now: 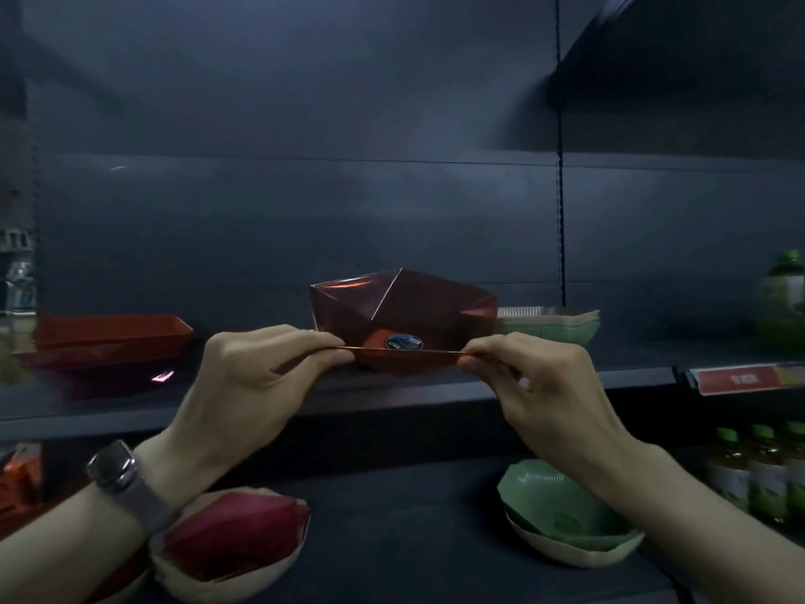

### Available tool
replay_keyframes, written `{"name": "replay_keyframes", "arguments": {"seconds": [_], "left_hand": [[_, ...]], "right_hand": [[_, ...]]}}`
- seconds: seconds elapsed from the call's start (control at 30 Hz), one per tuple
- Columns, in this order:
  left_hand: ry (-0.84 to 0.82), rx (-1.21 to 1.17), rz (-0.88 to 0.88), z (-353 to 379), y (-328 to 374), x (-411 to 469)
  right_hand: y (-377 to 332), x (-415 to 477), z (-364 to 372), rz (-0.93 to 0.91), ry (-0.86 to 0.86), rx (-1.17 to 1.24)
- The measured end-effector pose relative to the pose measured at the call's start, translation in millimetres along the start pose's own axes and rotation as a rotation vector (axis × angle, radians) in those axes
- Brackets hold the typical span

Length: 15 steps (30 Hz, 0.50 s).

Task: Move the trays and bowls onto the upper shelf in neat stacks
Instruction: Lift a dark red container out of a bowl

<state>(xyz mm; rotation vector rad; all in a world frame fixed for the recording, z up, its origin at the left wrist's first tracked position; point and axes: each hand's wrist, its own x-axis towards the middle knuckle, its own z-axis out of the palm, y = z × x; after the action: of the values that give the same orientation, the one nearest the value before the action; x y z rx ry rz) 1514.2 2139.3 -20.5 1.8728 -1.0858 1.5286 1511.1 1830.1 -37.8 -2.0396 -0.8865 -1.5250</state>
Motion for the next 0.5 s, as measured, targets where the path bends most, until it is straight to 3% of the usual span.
{"name": "replay_keyframes", "arguments": {"seconds": [0.5], "left_hand": [[-0.117,0.137,0.070,40.4,-93.9,56.9]], "right_hand": [[71.4,78.0,60.9,0.061,-0.064,-0.044]]}}
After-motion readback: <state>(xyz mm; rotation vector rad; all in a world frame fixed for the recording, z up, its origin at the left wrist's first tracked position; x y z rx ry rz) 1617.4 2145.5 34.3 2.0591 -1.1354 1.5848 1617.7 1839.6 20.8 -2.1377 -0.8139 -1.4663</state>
